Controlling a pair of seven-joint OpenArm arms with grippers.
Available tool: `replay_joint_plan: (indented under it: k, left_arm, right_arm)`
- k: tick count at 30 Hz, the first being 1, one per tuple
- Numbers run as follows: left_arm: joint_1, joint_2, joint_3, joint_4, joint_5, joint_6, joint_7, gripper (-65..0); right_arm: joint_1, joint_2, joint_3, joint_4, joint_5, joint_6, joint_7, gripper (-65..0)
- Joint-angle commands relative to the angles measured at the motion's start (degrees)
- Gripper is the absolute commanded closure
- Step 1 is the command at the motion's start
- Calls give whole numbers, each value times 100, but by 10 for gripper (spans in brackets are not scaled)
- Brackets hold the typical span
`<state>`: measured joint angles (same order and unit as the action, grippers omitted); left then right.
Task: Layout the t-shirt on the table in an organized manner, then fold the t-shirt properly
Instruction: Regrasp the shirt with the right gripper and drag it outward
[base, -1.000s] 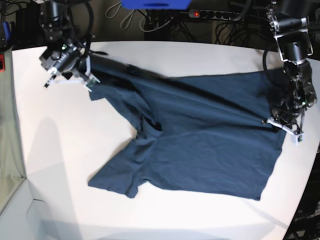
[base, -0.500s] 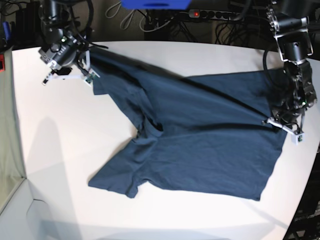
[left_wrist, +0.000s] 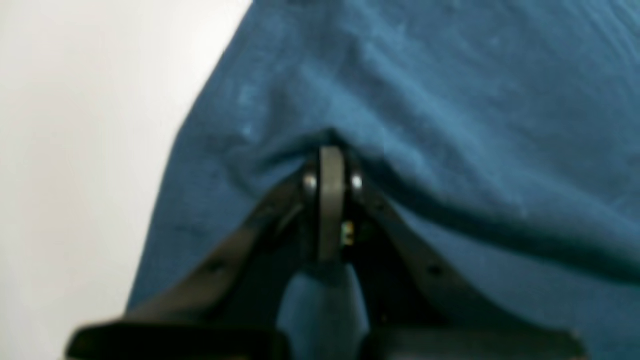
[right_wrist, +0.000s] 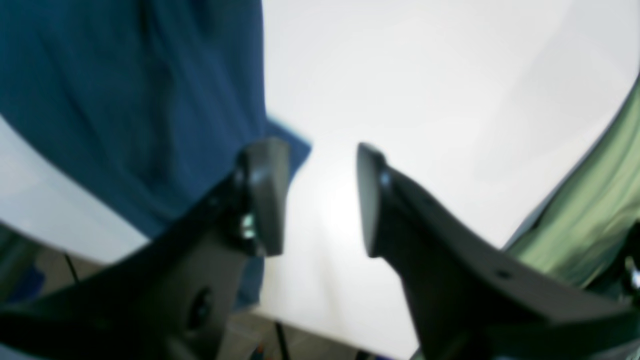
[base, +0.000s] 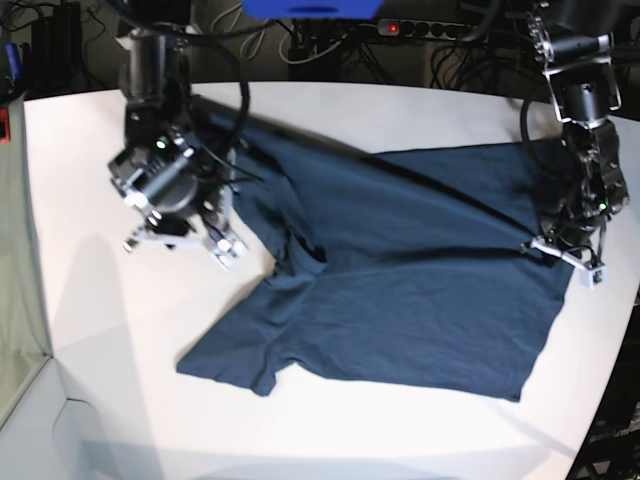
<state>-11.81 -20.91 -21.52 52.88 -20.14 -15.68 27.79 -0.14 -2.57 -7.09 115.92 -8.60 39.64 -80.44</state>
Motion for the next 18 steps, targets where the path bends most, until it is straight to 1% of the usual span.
replay_joint_plan:
  k: [1,2,4,5,7,11,13,16,18]
  left_arm:
    - [-54,-32,11,44,32,-19,144,-4]
    - [-54,-32,11,44,32,-19,144,-4]
    - [-54,-24,11,44,23,-19,144,-4]
    - [-54,-24,11,44,23,-19,144,-4]
    - [-54,-24,11,44,23,-19,144,-4]
    - [-54,-24,-33,44,23,-19,144,-4]
    - [-54,-24,-33,44,23,-19,144,-4]
    - [-54,-24,-33,44,23,-19,144,-4]
    - [-45,-24,-33,44,23,-19,144,-4]
  right_arm:
    - [159,-117,-209,61,38,36,44,-307]
    - [221,-161,-456,35,38,36,44,-336]
    - [309,-214,-948,-9,38,36,44,-365]
    - [318,-222,-1194,-9,38,36,44,-365]
    - [282,-231,-1484,-1,38,36,49,-365]
    - [-17,-240,-1563,-18,29,36,400,-366]
    - [-157,-187,-1563,-124,21,36,585,-366]
    - [-342,24,-1554,-264,12,36,805,-366]
    - [-482,50,-1554,-326,12,36,919,-366]
